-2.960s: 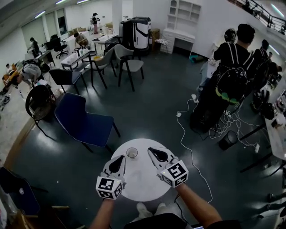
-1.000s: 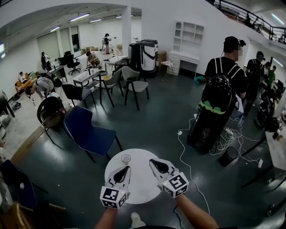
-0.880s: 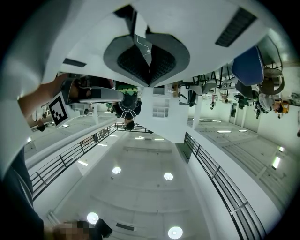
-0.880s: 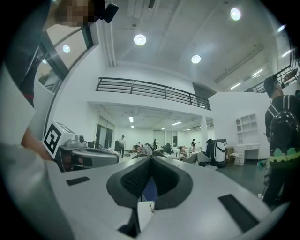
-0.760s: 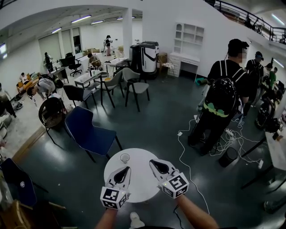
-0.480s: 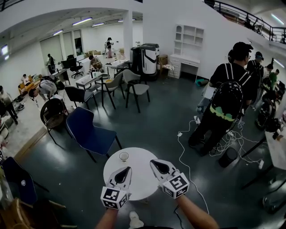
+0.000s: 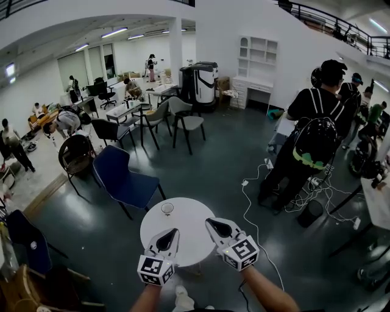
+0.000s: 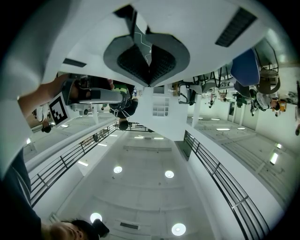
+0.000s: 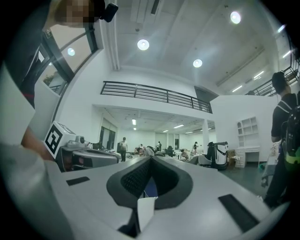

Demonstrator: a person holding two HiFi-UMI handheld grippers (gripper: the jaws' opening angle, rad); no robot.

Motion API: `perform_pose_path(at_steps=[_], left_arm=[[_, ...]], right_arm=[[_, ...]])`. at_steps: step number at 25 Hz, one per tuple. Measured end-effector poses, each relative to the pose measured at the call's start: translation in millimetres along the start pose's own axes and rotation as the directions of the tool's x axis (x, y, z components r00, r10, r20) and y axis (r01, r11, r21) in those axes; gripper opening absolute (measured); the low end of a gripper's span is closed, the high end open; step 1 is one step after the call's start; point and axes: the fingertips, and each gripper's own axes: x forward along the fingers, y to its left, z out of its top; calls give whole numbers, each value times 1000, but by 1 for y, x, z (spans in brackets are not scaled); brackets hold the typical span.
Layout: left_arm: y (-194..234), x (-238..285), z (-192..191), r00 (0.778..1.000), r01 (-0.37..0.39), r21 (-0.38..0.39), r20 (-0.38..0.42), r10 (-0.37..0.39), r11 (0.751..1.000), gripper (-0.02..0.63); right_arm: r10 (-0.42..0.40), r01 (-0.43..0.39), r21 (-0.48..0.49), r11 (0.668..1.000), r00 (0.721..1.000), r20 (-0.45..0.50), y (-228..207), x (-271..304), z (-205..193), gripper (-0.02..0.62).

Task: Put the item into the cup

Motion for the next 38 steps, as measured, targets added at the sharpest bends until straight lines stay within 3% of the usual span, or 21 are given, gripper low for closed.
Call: perform_pose_path(at_steps=[11,19,38], left_arm=[[-44,-30,2,1000,-13,2,-15,13,1000,15],[-54,-34,10,1000,5,14,-10,-4,1000,15],[-17,-78,24,1000,1,-5,-5,-1,1000,15]], right_arm=[[11,-11,25,1000,1000,0,21,-49,0,16],[-4,4,43,999,1000,17,28,-61,4,15],[-19,19,21,1000,1000,14,73,-30,24,15]])
